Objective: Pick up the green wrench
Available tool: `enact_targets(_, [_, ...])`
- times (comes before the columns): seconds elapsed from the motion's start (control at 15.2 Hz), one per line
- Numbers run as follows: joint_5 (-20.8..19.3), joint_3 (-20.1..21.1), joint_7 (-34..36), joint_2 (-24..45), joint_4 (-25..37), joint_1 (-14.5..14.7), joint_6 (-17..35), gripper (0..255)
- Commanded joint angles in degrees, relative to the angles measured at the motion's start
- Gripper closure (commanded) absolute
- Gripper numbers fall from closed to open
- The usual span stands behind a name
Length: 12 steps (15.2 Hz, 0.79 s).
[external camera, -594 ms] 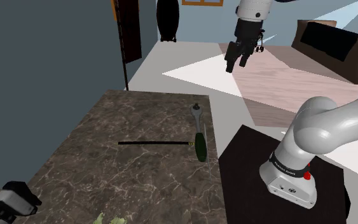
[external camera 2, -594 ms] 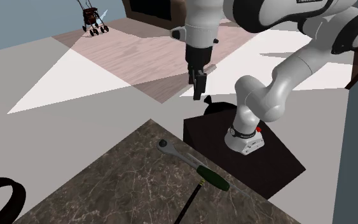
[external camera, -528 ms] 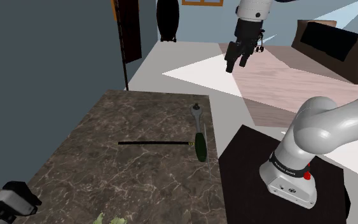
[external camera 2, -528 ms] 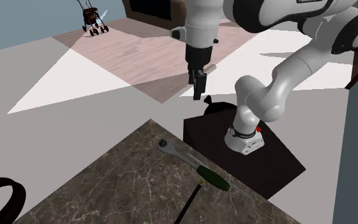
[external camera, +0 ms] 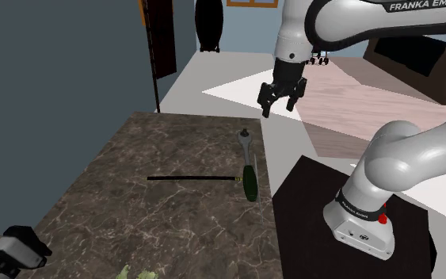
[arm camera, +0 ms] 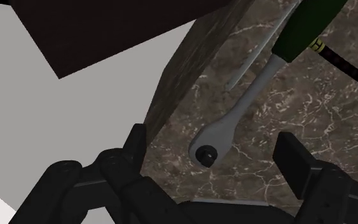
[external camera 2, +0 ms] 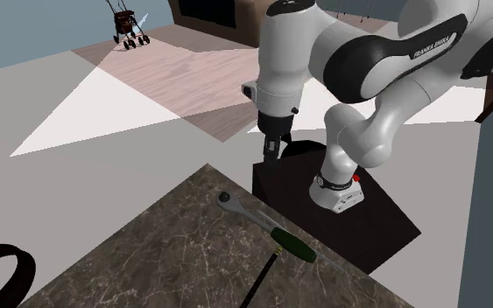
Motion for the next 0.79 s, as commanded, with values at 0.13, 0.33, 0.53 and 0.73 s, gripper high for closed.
enact_targets(0.13, [3.6,6.2,11.5,3.2,-3.2,-1.4,6.3,0])
enact_targets(0.33, [6.0,11.2,20.0,7.5,-4.3,-2.7,11.4,0])
enact_targets(0.53, [7.5,16.2,28.7,13.0,-4.3,-4.6,16.8,0])
enact_targets(0.73, [7.9,19.0,33.3,16.7,-4.5,-5.8,20.6,0])
